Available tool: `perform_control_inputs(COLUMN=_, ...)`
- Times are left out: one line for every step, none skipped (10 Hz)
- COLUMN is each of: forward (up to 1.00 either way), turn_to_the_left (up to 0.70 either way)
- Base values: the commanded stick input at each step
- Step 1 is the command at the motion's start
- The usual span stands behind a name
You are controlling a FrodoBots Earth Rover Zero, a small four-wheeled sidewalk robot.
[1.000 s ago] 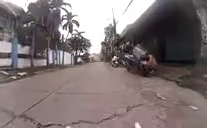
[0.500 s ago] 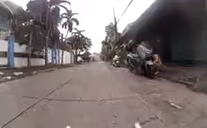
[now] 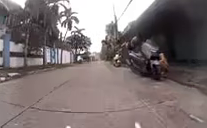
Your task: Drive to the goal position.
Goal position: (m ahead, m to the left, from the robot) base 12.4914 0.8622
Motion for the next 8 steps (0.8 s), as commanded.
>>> perform_control_inputs(forward=0.7, turn_to_the_left=0.0)
perform_control_inputs(forward=0.7, turn_to_the_left=0.0)
perform_control_inputs(forward=0.7, turn_to_the_left=0.0)
perform_control_inputs(forward=0.7, turn_to_the_left=0.0)
perform_control_inputs(forward=0.7, turn_to_the_left=0.0)
perform_control_inputs(forward=0.7, turn_to_the_left=0.0)
perform_control_inputs(forward=0.7, turn_to_the_left=0.0)
perform_control_inputs(forward=0.7, turn_to_the_left=0.0)
